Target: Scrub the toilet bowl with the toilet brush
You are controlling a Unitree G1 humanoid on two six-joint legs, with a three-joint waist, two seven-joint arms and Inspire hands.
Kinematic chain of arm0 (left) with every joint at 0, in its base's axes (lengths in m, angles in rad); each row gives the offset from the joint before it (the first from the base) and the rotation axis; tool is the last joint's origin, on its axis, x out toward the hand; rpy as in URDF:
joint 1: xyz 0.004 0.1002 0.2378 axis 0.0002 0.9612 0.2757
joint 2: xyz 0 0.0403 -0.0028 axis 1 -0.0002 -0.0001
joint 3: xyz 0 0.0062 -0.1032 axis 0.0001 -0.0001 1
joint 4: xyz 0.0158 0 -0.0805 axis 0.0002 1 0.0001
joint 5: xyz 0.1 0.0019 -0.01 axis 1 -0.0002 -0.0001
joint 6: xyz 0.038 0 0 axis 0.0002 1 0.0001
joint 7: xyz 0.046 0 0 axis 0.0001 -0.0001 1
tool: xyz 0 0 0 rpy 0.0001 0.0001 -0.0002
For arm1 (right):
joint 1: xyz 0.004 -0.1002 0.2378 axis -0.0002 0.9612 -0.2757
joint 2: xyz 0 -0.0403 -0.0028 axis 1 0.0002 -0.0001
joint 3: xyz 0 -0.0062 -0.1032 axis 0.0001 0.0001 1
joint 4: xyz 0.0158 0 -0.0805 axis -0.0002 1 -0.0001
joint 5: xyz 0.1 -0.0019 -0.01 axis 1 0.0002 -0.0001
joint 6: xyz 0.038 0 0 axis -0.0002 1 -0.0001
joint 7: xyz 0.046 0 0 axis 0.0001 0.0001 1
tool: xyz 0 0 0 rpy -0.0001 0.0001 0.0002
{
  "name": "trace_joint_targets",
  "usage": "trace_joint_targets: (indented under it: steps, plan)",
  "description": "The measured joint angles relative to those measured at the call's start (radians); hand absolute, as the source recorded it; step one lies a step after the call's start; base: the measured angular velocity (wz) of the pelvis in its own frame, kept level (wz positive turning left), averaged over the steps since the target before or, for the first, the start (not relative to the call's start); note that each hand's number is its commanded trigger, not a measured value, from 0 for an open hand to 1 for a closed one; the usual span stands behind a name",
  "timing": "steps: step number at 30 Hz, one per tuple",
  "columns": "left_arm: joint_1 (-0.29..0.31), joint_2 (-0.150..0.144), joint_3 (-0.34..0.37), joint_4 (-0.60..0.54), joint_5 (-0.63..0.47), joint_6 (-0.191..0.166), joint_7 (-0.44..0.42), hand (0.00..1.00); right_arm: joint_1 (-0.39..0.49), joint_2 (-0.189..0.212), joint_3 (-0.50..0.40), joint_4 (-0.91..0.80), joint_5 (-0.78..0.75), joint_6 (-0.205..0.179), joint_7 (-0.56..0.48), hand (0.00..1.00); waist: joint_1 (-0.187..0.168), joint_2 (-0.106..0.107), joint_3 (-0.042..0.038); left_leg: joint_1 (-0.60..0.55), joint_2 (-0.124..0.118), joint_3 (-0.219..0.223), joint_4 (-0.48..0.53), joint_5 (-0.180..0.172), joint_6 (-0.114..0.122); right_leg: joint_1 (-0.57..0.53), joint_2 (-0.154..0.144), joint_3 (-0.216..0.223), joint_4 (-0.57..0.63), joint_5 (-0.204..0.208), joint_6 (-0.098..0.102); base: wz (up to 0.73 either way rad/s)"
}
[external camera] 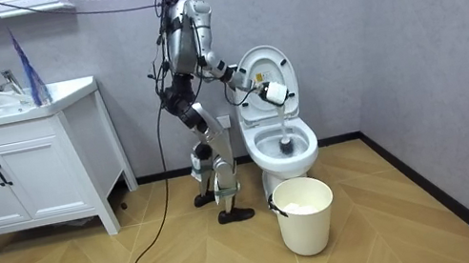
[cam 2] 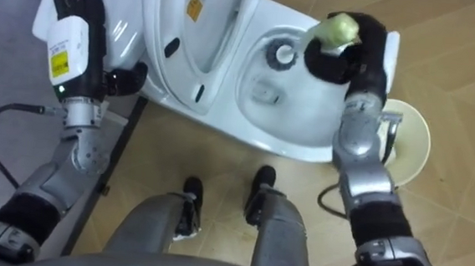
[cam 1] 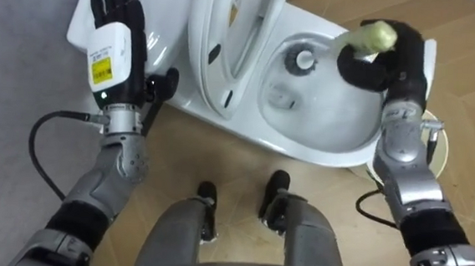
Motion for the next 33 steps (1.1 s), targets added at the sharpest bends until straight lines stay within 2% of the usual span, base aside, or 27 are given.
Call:
trace_joint_targets:
  steps: [1, 3, 6, 11, 15, 22, 24, 30, 32, 33]
  plan:
    - [-0.001, -0.002, -0.008, 0.001, 0.002, 0.0, -0.008, 0.0, 0.001, 0.008, 0.019, 0.06, 0.012, 0.0, 0.01, 1.0, 0.003, 0.012, 0.0003, -0.001, -0.003, -0.004, -0.002, 0.0, 0.0, -0.001, -0.003, -0.003, 0.001, -0.001, 0.002, 0.07]
    - [0.0, -0.011, -0.007, 0.003, 0.002, 0.0, -0.012, 0.0, 0.001, 0.035, 0.031, 0.134, 0.026, 0.0, 0.018, 1.0, 0.005, 0.022, -0.0001, 0.0, -0.005, -0.006, -0.003, 0.0, 0.001, -0.001, -0.003, -0.003, 0.002, -0.003, 0.003, 0.02]
    - [-0.003, -0.025, 0.0, 0.003, 0.001, 0.002, -0.011, 0.0, -0.002, 0.062, 0.031, 0.162, 0.081, -0.009, 0.025, 1.0, 0.005, 0.023, 0.0, -0.001, -0.011, -0.007, -0.002, 0.0, 0.0, -0.002, -0.005, -0.008, 0.006, -0.005, 0.002, 0.03]
    - [-0.01, -0.03, -0.003, -0.002, 0.0, 0.008, -0.006, 0.0, 0.004, 0.06, 0.053, 0.145, 0.123, -0.02, 0.07, 1.0, 0.006, 0.026, 0.0, -0.008, -0.008, -0.013, 0.0, 0.0, -0.001, -0.001, -0.004, -0.019, 0.001, -0.007, -0.001, 0.04]
    - [-0.005, -0.044, -0.004, -0.01, 0.001, 0.012, -0.007, 0.0, 0.036, 0.06, 0.075, 0.051, 0.161, -0.021, 0.144, 1.0, 0.021, 0.028, -0.0012, -0.011, -0.006, -0.014, -0.003, 0.0, -0.002, -0.002, 0.0, -0.017, -0.003, -0.006, -0.001, -0.01]
    - [-0.005, -0.072, -0.006, -0.02, -0.002, 0.02, -0.036, 0.0, 0.031, 0.068, 0.219, -0.016, 0.176, -0.02, 0.372, 1.0, 0.059, 0.041, -0.0101, -0.002, 0.0, -0.009, -0.015, 0.0, -0.005, -0.001, 0.014, -0.002, -0.013, -0.006, 0.0, -0.04]
    - [-0.002, -0.073, -0.005, -0.021, -0.001, 0.017, -0.037, 0.0, 0.029, 0.081, 0.227, -0.016, 0.196, -0.008, 0.393, 1.0, 0.059, 0.041, -0.0103, -0.002, -0.001, -0.009, -0.017, 0.0, -0.005, -0.001, 0.013, -0.002, -0.013, -0.008, 0.0, 0.0]
    - [-0.013, -0.066, -0.009, -0.018, -0.016, 0.006, -0.03, 0.0, 0.039, 0.034, 0.206, -0.08, 0.204, 0.022, 0.418, 1.0, 0.044, 0.038, -0.0086, -0.004, -0.019, -0.015, -0.01, -0.002, 0.0, -0.013, -0.014, -0.005, 0.029, -0.029, 0.007, 0.07]
    - [-0.009, -0.053, -0.011, -0.014, -0.016, -0.002, -0.023, 0.0, 0.014, 0.038, 0.186, -0.09, 0.205, 0.028, 0.412, 1.0, 0.034, 0.028, -0.0023, -0.009, -0.024, -0.016, -0.003, -0.002, 0.0, -0.029, -0.025, 0.005, 0.058, -0.041, 0.009, 0.08]
    - [-0.011, -0.043, -0.008, -0.013, -0.017, -0.014, -0.022, 0.0, -0.005, 0.04, 0.163, -0.093, 0.205, 0.035, 0.406, 1.0, 0.029, 0.02, 0.0017, -0.012, -0.034, -0.015, 0.0, -0.003, 0.001, -0.039, -0.031, 0.007, 0.073, -0.046, 0.008, 0.0]
